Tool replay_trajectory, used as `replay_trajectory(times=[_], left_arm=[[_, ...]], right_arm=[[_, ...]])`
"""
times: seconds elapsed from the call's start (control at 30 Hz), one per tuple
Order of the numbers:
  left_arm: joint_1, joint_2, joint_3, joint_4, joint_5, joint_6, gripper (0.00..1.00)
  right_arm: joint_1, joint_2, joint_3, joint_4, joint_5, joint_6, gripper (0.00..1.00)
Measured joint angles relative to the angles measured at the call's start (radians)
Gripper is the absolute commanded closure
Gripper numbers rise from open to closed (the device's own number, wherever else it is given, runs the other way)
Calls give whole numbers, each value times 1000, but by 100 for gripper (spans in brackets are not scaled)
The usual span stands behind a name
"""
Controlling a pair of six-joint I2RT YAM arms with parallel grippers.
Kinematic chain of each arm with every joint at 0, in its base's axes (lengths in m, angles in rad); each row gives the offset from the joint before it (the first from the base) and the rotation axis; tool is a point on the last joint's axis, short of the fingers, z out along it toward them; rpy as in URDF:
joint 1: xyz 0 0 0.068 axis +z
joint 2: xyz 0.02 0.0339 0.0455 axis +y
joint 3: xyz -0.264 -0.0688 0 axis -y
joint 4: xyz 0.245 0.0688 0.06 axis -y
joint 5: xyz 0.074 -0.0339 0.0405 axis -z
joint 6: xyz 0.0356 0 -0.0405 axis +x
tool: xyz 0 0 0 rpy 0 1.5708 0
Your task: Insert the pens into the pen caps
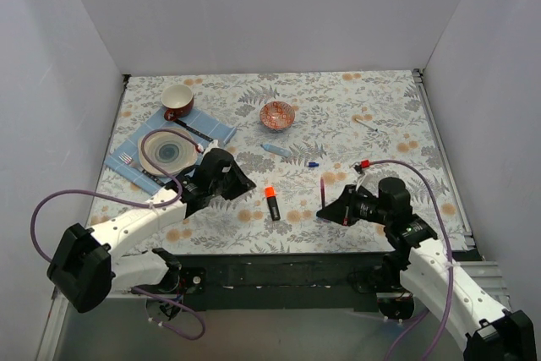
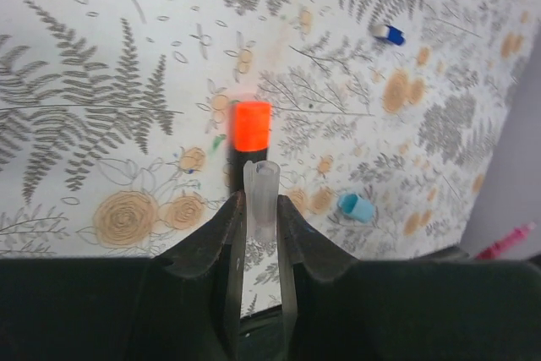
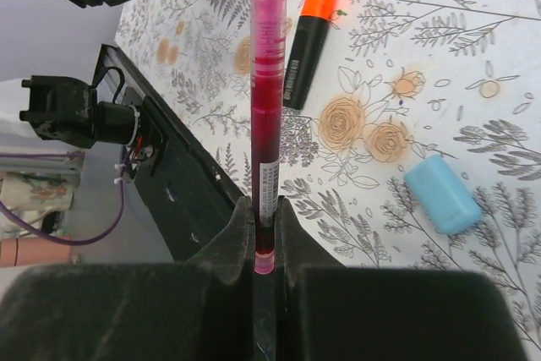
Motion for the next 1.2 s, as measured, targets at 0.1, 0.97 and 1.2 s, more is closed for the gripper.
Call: replay_trajectory(times=[0.1, 0.97, 1.2], left_arm=[[-1, -29, -40, 89, 81, 30, 100], [-8, -283, -245, 606, 439, 92, 100], [-8, -283, -246, 616, 439, 93, 100]], right_arm=[[51, 37, -26, 92, -2, 51, 99], [626, 401, 6, 627, 291, 295, 99], [669, 403, 12, 643, 320, 306, 99]])
